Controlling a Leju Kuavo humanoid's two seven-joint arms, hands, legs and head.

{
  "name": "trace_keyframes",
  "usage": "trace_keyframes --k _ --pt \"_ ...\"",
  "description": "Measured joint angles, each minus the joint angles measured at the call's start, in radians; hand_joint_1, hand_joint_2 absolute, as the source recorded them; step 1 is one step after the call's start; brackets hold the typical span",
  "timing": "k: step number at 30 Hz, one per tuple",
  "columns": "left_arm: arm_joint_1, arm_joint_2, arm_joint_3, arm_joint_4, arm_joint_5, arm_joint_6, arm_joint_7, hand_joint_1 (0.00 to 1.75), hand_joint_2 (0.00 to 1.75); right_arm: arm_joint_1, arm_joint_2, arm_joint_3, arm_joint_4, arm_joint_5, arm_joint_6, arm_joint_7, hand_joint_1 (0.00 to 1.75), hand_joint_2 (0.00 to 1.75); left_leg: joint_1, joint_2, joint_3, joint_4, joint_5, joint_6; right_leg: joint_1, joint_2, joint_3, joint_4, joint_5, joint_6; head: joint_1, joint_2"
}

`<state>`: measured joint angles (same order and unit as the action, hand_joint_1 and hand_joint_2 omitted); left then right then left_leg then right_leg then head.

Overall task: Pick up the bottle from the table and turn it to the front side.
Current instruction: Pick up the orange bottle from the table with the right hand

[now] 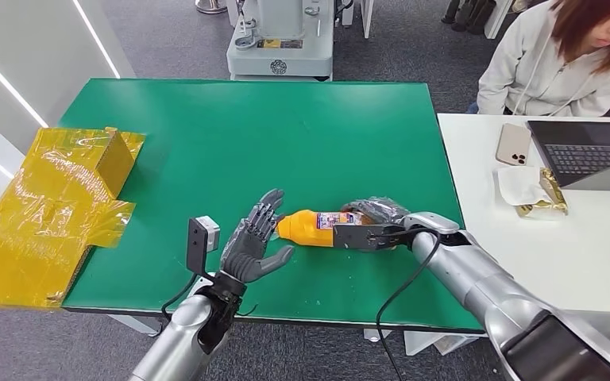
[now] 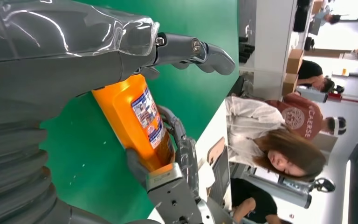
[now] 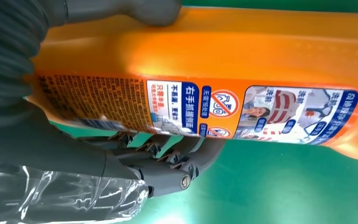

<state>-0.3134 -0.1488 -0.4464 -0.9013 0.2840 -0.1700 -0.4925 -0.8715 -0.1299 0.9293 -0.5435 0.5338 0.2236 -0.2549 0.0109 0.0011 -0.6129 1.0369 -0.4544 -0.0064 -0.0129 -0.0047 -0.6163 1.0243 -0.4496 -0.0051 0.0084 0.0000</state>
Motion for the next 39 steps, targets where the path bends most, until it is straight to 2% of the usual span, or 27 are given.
trace_keyframes --k 5,15,20,24,26,32,39 --pt "0.017 0.000 0.022 -0.018 -0.011 0.005 0.000 0.00 1.75 -0.015 0.013 0.017 0.021 -0.013 -0.006 -0.010 1.75 1.75 0.000 0.000 0.000 0.000 0.000 0.000 0.000 0.000 0.000 0.000 0.000 0.000 0.000 0.000" --pt "0.070 0.003 0.055 -0.081 -0.058 0.044 -0.014 0.00 1.75 0.005 0.016 0.013 0.034 -0.121 -0.057 -0.072 1.75 1.75 0.000 0.000 0.000 0.000 0.000 0.000 0.000 0.000 0.000 0.000 0.000 0.000 0.000 0.000" --pt "0.089 0.007 0.059 -0.109 -0.116 0.120 -0.046 0.00 1.75 0.041 0.014 -0.030 0.023 -0.250 -0.041 -0.124 1.75 1.75 0.000 0.000 0.000 0.000 0.000 0.000 0.000 0.000 0.000 0.000 0.000 0.000 0.000 0.000" --pt "0.113 0.008 0.064 -0.155 -0.197 0.256 -0.108 0.00 1.75 0.150 -0.005 -0.110 -0.064 -0.470 0.019 -0.166 1.75 1.75 0.000 0.000 0.001 0.000 0.000 0.000 0.000 -0.001 0.000 -0.001 -0.001 0.000 0.000 0.000" --pt "0.119 0.008 0.066 -0.174 -0.206 0.282 -0.121 0.00 1.75 0.220 -0.023 -0.137 -0.132 -0.523 0.023 -0.178 1.75 1.75 0.000 0.000 0.001 0.000 -0.001 0.000 0.000 -0.001 0.000 -0.001 -0.001 0.000 0.000 0.000" --pt "0.118 0.010 0.075 -0.218 -0.201 0.351 -0.135 0.00 1.75 0.407 -0.067 -0.175 -0.340 -0.581 -0.034 -0.166 1.75 1.75 0.000 0.002 0.006 -0.001 -0.003 -0.002 0.000 0.002 0.005 -0.002 -0.002 0.000 0.000 0.000" --pt "0.118 0.020 0.089 -0.236 -0.192 0.357 -0.135 0.00 1.75 0.564 -0.107 -0.254 -0.513 -0.598 -0.086 -0.168 1.75 1.75 0.000 0.002 0.008 -0.001 -0.003 -0.002 0.000 0.002 0.007 -0.002 -0.002 0.000 0.000 0.000"
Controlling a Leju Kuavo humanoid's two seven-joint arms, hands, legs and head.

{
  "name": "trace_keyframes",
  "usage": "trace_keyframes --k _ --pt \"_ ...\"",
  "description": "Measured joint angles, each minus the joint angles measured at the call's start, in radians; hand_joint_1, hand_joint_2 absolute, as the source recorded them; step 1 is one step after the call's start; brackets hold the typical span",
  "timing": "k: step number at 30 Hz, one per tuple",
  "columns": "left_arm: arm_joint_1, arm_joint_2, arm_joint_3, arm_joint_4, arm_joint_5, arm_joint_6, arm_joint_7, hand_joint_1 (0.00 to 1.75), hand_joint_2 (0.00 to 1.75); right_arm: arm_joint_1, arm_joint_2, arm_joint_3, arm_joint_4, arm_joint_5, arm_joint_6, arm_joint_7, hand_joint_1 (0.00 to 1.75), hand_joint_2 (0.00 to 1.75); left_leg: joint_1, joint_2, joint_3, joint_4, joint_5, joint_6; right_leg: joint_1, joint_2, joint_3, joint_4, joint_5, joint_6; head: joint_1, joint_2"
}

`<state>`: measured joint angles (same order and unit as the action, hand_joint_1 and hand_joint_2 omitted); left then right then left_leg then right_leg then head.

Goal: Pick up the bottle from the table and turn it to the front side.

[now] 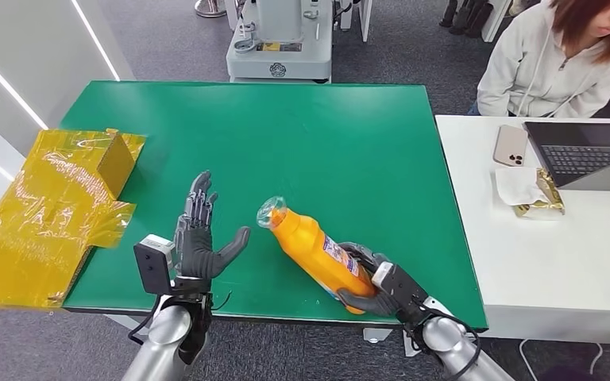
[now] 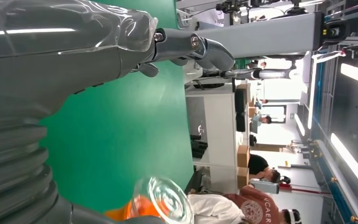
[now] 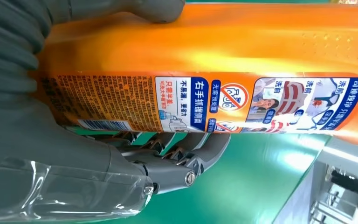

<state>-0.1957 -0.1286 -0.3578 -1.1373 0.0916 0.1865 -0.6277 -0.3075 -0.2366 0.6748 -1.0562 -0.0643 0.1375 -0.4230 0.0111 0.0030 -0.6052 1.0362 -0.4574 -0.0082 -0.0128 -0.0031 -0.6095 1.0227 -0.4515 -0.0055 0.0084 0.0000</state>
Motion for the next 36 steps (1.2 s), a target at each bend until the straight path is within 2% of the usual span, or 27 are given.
trace_keyframes --k 11,17,22,26,36 --pt "-0.013 0.014 0.014 0.000 0.025 -0.032 0.003 0.00 1.75 0.182 -0.021 -0.120 -0.172 -0.010 -0.046 -0.019 1.75 1.75 0.000 -0.001 -0.001 0.000 0.000 0.000 0.000 -0.001 0.000 0.000 0.000 0.000 0.000 0.000" --pt "-0.054 0.024 0.017 0.059 0.052 -0.181 0.059 0.00 1.75 0.233 -0.019 -0.171 -0.209 0.002 -0.051 -0.058 1.75 1.75 0.000 -0.001 -0.002 0.000 0.000 0.000 0.000 -0.001 -0.001 0.000 0.000 0.000 0.000 0.000" --pt "-0.100 0.031 0.016 0.113 0.050 -0.273 0.086 0.00 1.75 0.225 0.001 -0.193 -0.204 0.009 -0.040 -0.073 1.75 1.75 0.000 -0.001 -0.002 0.000 0.000 0.000 0.000 -0.001 -0.001 0.000 0.000 0.000 0.000 0.000" --pt "-0.141 0.037 0.012 0.142 0.057 -0.358 0.125 0.00 1.75 0.176 0.024 -0.200 -0.178 0.008 -0.028 -0.089 1.75 1.75 0.000 0.000 -0.001 0.000 0.001 0.000 0.000 0.000 -0.001 0.001 0.000 -0.001 0.000 0.000" --pt "-0.195 0.046 0.008 0.179 0.053 -0.393 0.156 0.00 1.75 0.077 0.070 -0.204 -0.109 0.013 -0.019 -0.107 1.75 1.75 0.000 -0.001 -0.002 0.000 0.001 0.000 0.000 0.000 -0.002 0.001 0.000 -0.001 0.000 0.000"
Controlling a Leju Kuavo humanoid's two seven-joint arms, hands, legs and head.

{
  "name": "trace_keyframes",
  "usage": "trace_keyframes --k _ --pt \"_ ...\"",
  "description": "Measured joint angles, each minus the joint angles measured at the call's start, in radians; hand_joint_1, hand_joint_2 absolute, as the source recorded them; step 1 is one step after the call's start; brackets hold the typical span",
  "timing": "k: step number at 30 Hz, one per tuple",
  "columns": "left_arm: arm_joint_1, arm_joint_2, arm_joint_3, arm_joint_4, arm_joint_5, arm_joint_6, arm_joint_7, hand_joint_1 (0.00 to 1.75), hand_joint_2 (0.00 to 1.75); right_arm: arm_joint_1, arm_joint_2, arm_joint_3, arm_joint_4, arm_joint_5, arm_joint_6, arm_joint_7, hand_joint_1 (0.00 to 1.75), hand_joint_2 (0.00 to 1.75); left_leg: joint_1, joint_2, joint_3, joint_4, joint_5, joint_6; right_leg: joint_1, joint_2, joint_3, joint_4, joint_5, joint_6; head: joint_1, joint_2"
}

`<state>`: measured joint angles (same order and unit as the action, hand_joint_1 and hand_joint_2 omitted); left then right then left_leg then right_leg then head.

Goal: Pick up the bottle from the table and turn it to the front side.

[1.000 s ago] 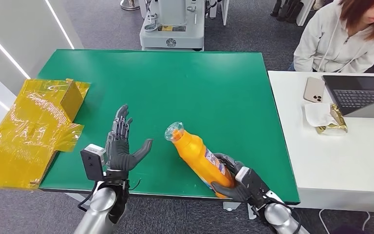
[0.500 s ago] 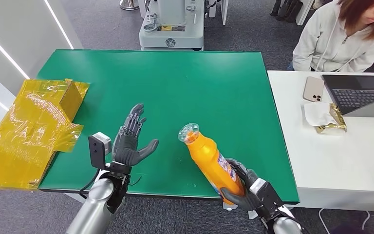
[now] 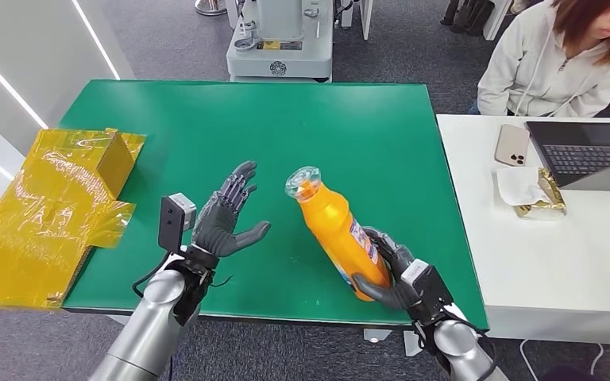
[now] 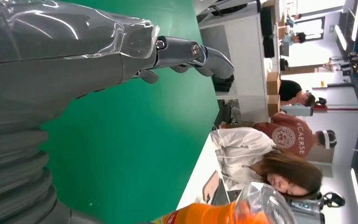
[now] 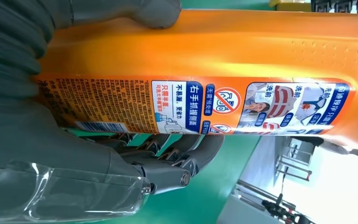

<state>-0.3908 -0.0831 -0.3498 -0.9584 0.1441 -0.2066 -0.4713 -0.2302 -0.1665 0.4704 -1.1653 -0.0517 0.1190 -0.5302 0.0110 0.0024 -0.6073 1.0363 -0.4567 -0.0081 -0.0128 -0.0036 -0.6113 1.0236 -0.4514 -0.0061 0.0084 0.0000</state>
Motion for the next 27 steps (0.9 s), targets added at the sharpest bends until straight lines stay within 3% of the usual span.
trace_keyframes --k 6,10,18,27 --pt "-0.053 0.011 -0.001 0.030 0.039 -0.047 0.034 0.00 1.75 -0.096 0.048 0.006 0.058 0.003 0.024 -0.018 1.75 1.75 0.000 0.000 0.000 0.000 0.001 -0.001 0.000 0.001 -0.001 0.001 0.001 0.000 0.000 0.000" --pt "-0.134 0.020 -0.001 0.060 0.111 -0.102 0.095 0.00 1.75 -0.207 0.105 0.009 0.131 -0.028 0.043 -0.035 1.75 1.75 0.000 0.000 0.000 0.000 0.003 -0.002 0.000 0.001 -0.002 0.001 0.002 -0.001 0.000 0.000" --pt "-0.267 0.019 -0.015 0.129 0.190 -0.144 0.147 0.00 1.75 -0.329 0.171 0.016 0.209 -0.029 0.003 -0.047 1.75 1.75 0.000 0.000 -0.002 0.000 0.004 -0.002 0.000 0.001 -0.003 0.002 0.002 -0.001 0.000 0.000" --pt "-0.344 0.012 -0.037 0.183 0.225 -0.157 0.163 0.00 1.75 -0.373 0.207 0.021 0.239 -0.027 -0.011 -0.049 1.75 1.75 0.000 0.000 -0.002 0.000 0.004 -0.002 0.000 0.001 -0.003 0.002 0.002 -0.001 0.000 0.000"
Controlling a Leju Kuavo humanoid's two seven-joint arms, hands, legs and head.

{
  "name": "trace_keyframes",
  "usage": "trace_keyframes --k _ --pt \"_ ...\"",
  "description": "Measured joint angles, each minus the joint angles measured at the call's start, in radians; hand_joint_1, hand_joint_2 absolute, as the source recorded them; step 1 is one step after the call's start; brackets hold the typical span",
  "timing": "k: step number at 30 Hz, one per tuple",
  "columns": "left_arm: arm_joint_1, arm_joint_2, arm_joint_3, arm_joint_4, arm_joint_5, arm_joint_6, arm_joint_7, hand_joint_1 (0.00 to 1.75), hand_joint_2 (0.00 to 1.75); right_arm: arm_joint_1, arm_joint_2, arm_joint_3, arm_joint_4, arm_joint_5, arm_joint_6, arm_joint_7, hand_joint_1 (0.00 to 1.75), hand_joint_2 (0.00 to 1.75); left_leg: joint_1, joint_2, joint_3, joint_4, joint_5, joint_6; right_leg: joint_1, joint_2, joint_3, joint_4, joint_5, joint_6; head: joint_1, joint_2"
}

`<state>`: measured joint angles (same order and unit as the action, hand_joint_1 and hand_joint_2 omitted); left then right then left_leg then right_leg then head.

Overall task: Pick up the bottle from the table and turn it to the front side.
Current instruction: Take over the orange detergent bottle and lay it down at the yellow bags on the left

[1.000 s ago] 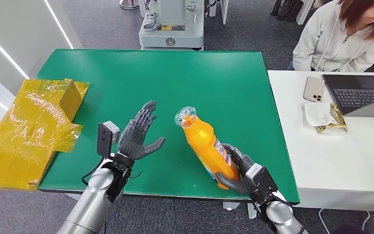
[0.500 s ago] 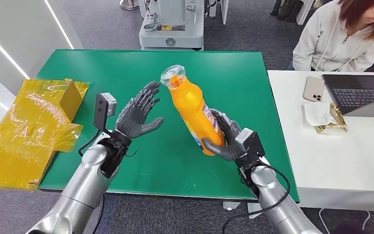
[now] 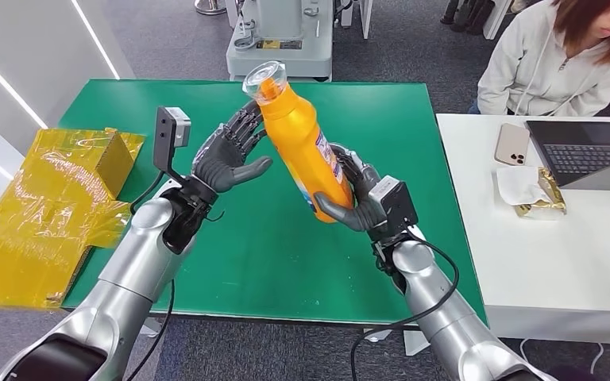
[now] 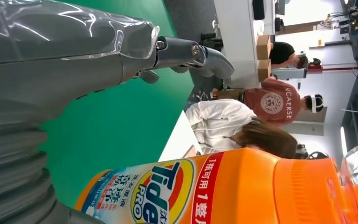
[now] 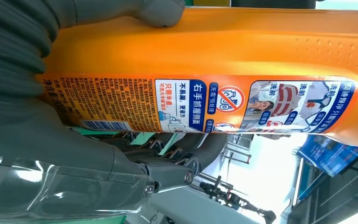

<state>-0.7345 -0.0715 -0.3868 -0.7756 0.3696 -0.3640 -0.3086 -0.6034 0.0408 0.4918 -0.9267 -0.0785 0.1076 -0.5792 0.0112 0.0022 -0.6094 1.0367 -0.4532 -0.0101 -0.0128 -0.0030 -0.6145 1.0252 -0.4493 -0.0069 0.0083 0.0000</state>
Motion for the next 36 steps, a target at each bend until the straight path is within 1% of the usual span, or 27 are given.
trace_keyframes --k 3,8,13,19,23,27,32,36 --pt "-0.047 -0.018 -0.002 0.029 0.047 -0.007 0.029 0.00 1.75 -0.003 0.016 0.000 -0.001 0.008 -0.013 0.008 1.75 1.75 0.000 -0.001 0.000 0.000 0.000 0.000 0.000 0.000 0.000 0.000 0.000 0.000 0.000 0.000" --pt "-0.121 -0.051 -0.002 0.083 0.155 -0.012 0.102 0.00 1.75 -0.016 0.047 -0.007 -0.001 0.020 -0.027 0.030 1.75 1.75 0.000 0.000 0.000 0.000 0.000 0.000 0.000 0.000 0.000 0.000 0.000 0.000 0.000 0.000" --pt "-0.159 -0.078 -0.002 0.117 0.209 -0.019 0.135 0.00 1.75 -0.037 0.074 -0.020 0.027 0.036 -0.029 0.032 1.75 1.75 0.000 0.000 0.000 0.000 0.000 0.000 0.000 0.000 0.000 0.000 0.000 0.000 0.000 0.000" --pt "-0.187 -0.107 -0.003 0.143 0.256 -0.054 0.168 0.00 1.75 -0.056 0.090 -0.028 0.072 0.071 -0.041 0.027 1.75 1.75 0.000 0.000 -0.001 0.000 0.000 0.000 0.000 0.000 0.000 0.000 0.000 0.000 0.000 0.000" --pt "-0.197 -0.124 -0.006 0.153 0.266 -0.058 0.174 0.00 1.75 -0.057 0.098 -0.028 0.102 0.088 -0.046 0.016 1.75 1.75 0.000 0.000 0.000 0.000 0.000 0.000 0.000 0.000 0.000 0.000 0.000 0.000 0.000 0.000" --pt "-0.203 -0.130 -0.010 0.163 0.265 -0.051 0.173 0.00 1.75 -0.058 0.100 -0.029 0.120 0.091 -0.046 0.012 1.75 1.75 0.000 0.000 0.000 0.000 0.000 0.000 0.000 0.000 0.000 0.000 0.000 0.000 0.000 0.000" --pt "-0.207 -0.131 -0.020 0.181 0.261 -0.024 0.141 0.00 1.75 -0.057 0.100 -0.030 0.138 0.097 -0.046 0.010 1.75 1.75 0.000 0.000 0.000 0.000 0.000 0.000 0.000 0.000 0.000 0.000 0.000 0.000 0.000 0.000" --pt "-0.207 -0.128 -0.030 0.200 0.258 -0.022 0.121 0.00 1.75 -0.053 0.100 -0.033 0.147 0.108 -0.045 0.003 1.75 1.75 0.000 0.000 0.000 0.000 0.000 0.000 0.000 0.000 0.000 0.000 0.000 0.000 0.000 0.000"
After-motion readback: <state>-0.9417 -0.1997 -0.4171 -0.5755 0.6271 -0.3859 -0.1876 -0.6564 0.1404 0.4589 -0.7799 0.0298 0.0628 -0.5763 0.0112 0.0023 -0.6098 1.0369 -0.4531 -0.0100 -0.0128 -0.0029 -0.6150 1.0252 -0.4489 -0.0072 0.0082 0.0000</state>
